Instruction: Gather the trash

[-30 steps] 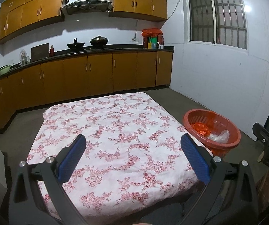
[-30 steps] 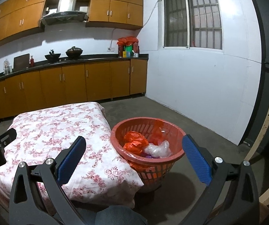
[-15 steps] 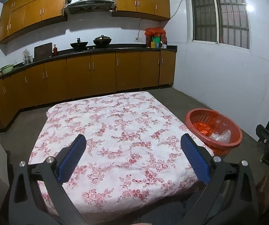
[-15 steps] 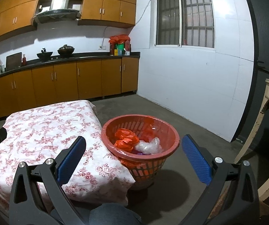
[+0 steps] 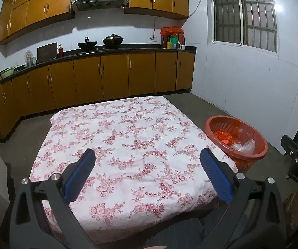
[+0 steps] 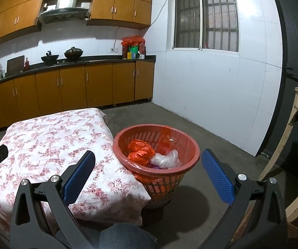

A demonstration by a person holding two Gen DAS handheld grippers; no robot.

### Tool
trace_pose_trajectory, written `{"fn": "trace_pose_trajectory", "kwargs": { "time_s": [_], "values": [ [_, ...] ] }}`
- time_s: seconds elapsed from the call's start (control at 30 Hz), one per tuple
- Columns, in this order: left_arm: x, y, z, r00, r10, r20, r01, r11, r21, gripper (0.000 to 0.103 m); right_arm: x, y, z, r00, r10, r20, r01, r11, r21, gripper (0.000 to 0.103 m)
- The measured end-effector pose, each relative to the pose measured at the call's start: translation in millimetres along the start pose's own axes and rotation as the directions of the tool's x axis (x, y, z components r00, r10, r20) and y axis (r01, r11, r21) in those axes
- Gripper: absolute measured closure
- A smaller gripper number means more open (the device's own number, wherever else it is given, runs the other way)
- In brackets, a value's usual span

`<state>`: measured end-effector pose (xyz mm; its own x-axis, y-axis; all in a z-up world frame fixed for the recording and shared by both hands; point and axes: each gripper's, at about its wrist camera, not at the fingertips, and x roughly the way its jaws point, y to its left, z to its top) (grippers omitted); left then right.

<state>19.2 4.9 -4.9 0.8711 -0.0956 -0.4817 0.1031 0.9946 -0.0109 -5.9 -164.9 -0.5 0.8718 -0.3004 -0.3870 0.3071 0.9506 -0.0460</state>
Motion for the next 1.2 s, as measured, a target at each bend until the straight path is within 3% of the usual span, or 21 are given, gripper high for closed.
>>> {"fn": "trace_pose_trajectory", "kwargs": {
  "time_s": [1.2],
  "values": [
    [0.5,0.1,-4.9,1.000,0.005,-0.015,-0.005,1.000,0.002,0.004,2.7,-0.7,-4.6,1.000,-0.003,-0.016,0.003,1.000,0.007,0.002]
  ]
}}
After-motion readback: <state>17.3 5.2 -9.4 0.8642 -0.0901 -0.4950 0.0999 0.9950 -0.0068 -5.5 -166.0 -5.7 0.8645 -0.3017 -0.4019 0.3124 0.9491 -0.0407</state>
